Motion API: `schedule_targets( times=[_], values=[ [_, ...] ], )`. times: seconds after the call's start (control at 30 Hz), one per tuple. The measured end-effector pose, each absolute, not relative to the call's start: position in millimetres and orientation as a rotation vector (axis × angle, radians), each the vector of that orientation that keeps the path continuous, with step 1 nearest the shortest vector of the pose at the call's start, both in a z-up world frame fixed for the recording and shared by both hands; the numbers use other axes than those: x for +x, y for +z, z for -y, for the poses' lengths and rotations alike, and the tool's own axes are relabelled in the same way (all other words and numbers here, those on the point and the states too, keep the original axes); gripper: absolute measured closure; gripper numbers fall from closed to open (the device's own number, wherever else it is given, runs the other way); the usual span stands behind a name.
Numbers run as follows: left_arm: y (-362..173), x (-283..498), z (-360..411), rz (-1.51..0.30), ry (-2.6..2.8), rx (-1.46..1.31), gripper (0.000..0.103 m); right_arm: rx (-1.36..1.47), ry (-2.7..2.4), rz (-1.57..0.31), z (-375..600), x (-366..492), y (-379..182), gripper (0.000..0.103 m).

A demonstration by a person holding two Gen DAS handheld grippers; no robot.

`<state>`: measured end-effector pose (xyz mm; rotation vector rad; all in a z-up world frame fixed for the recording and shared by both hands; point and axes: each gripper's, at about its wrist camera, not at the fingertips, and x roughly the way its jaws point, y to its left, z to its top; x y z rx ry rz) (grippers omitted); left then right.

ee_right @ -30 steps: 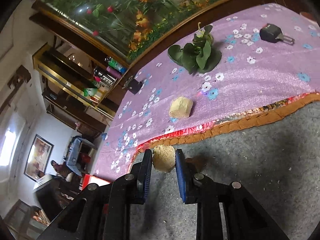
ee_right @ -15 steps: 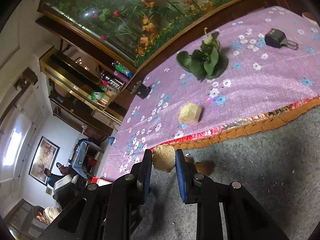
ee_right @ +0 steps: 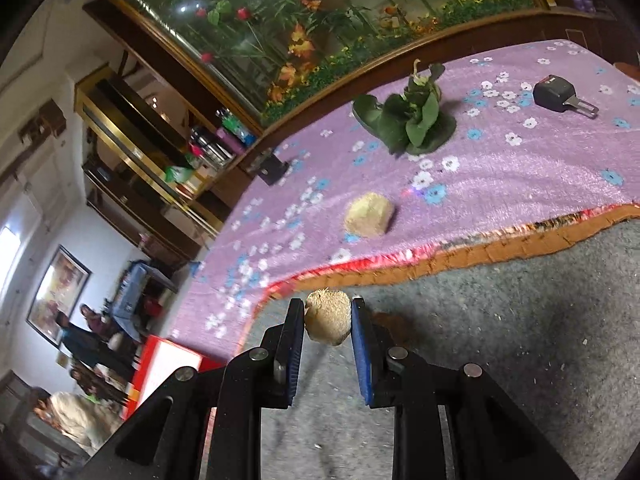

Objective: Organize fruits
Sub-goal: 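Carry date and cake over the white tray and open both grippers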

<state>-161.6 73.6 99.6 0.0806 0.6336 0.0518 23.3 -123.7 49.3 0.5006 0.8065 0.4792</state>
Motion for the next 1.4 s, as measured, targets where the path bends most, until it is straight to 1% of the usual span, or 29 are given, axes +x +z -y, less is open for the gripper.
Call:
schedule_targets(
  times=[0.2,0.37,0.53,0.73,1.03,1.1,1.13,1.17,1.2,1.23,1.4],
  values=[
    [120,-189,-138,-0.551,0.174,0.027,0.085,0.53,0.562,-0.866,103,1,47,0.08],
    [111,-202,-195,-0.544,0.256,-0.08,0.085,0.466,0.767,-0.901,31,-37,69,0.081],
    [92,-209,-240,-0.573,0.34,-0.132,0.085,0.323,0.905,-0.916,-49,-72,88,0.081],
    [63,-201,-253,-0.643,0.338,-0.154,0.085,0.158,0.954,-0.92,-113,-107,78,0.081],
    [38,-183,-240,-0.733,0.304,-0.121,0.084,0.004,0.91,-0.944,-135,-117,49,0.08],
    [38,-180,-236,-0.748,0.311,-0.088,0.078,0.012,0.921,-0.942,-135,-115,52,0.077],
    [38,-178,-234,-0.751,0.321,-0.072,0.066,0.026,0.93,-0.93,-131,-115,55,0.071],
    [40,-179,-231,-0.744,0.338,-0.053,0.049,0.041,0.934,-0.919,-128,-113,57,0.067],
    [42,-180,-229,-0.734,0.348,-0.042,0.042,0.061,0.937,-0.906,-122,-112,61,0.06],
    [45,-181,-227,-0.716,0.357,-0.029,0.037,0.085,0.934,-0.887,-114,-110,63,0.058],
    [57,-182,-207,-0.667,0.332,0.03,0.035,0.138,0.835,-0.83,-63,-90,68,0.058]
  ],
)
